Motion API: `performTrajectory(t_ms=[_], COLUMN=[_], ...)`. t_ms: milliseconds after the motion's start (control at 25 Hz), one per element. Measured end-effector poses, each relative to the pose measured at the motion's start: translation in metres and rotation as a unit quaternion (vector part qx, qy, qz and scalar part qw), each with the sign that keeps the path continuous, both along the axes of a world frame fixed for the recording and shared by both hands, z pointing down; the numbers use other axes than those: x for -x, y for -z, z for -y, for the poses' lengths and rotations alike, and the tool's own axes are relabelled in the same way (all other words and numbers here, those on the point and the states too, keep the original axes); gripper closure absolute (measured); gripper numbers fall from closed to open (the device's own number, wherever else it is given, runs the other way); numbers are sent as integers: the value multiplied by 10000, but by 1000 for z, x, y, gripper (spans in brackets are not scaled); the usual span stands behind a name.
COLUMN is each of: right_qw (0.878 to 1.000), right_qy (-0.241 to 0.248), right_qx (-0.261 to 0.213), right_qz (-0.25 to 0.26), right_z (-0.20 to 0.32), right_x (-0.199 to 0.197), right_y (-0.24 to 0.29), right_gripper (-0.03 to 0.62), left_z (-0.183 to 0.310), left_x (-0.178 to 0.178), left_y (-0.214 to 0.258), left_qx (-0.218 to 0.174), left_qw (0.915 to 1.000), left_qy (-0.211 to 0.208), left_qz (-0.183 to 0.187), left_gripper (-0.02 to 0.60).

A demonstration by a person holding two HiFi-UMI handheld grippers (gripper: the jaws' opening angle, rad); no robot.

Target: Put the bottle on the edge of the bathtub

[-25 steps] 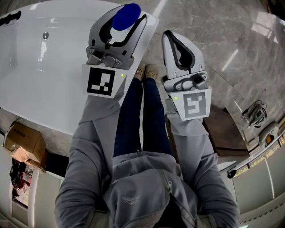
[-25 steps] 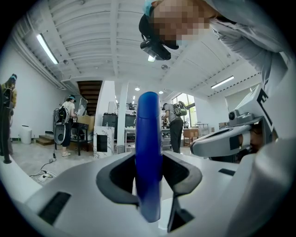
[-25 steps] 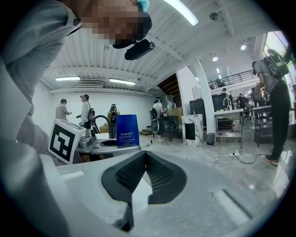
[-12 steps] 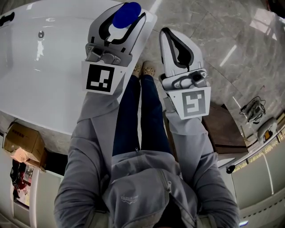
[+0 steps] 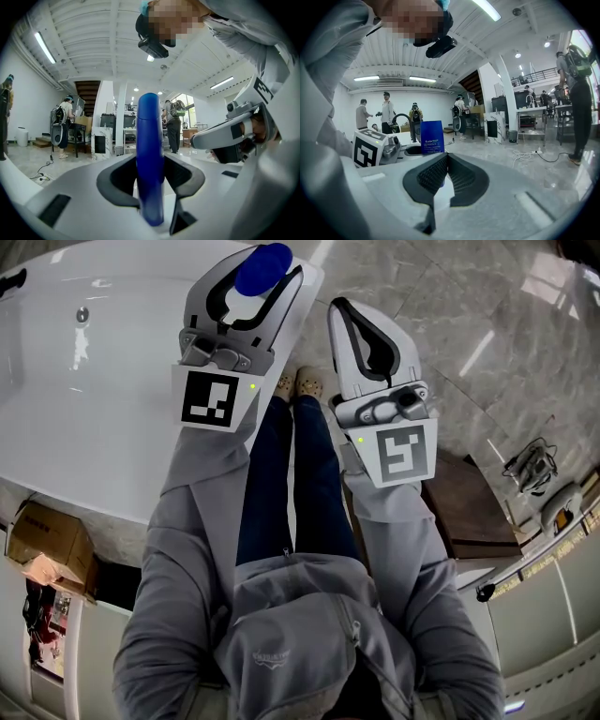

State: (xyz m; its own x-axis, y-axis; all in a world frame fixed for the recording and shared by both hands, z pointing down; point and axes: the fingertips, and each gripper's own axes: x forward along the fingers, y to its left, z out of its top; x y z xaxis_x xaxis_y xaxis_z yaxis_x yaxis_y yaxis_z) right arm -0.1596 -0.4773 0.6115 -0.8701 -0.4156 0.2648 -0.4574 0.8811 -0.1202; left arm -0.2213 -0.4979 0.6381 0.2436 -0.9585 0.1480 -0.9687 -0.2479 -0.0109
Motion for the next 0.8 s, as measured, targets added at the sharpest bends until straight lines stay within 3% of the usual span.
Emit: performTrajectory(t_ms=[240,520,800], right_qw=[10000,9999,9998], right_qy=[-47,-34,-101], right_qx=[-12,29,10], right_qz=[11,123,189], right_z=[2,-7,-21], right_x=[-7,-11,-23], right_y=[7,26,56], right_gripper=[592,591,591], left_z=[0,-4,-27], left_x=[-9,0,8], left_y=[-10,-19,-13], left_qx=[234,593,797], left_qw=[9994,9974,9948], left_qy=[-197,164,434], left_qz=[166,-379,-453], left_gripper=[382,331,330])
